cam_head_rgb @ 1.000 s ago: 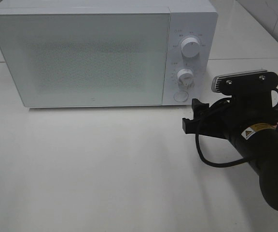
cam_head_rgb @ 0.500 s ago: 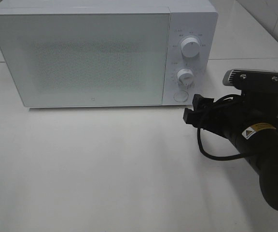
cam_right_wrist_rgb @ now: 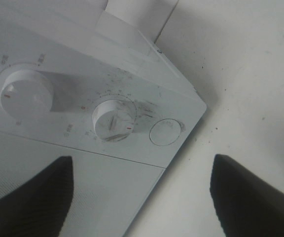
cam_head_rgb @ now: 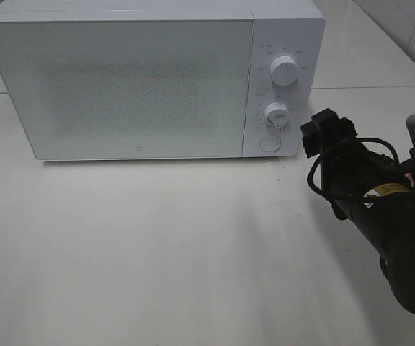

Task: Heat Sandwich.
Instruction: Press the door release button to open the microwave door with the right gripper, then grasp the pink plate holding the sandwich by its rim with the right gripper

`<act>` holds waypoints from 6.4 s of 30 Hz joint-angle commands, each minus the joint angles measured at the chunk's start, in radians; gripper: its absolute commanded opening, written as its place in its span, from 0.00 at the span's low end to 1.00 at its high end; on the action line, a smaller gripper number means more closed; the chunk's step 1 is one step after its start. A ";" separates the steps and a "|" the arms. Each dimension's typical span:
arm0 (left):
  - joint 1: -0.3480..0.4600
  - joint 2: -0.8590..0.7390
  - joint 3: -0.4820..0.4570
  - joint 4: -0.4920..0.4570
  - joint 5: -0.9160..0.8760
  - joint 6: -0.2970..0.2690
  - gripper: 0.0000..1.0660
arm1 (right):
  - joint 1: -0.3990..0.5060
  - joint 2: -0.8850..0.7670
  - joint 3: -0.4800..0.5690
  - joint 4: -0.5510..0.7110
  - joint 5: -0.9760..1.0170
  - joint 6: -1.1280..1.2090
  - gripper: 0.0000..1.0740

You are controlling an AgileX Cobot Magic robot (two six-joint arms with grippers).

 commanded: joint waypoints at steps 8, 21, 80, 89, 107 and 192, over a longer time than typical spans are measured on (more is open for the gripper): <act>0.003 -0.023 0.002 0.001 -0.013 -0.007 0.92 | 0.004 -0.002 0.000 -0.006 0.052 0.305 0.32; 0.003 -0.023 0.002 0.001 -0.013 -0.007 0.92 | 0.004 -0.002 0.000 -0.039 0.080 0.311 0.00; 0.003 -0.023 0.002 0.001 -0.013 -0.007 0.92 | -0.188 0.381 -0.454 -0.199 0.215 0.446 0.00; 0.003 -0.023 0.002 0.001 -0.013 -0.007 0.92 | -0.208 0.407 -0.482 -0.184 0.219 0.447 0.00; 0.003 -0.023 0.002 0.001 -0.013 -0.007 0.92 | -0.209 0.426 -0.536 -0.126 0.032 0.405 0.00; 0.003 -0.023 0.002 0.001 -0.013 -0.007 0.92 | -0.252 -0.042 -0.271 -0.276 0.807 -0.167 0.02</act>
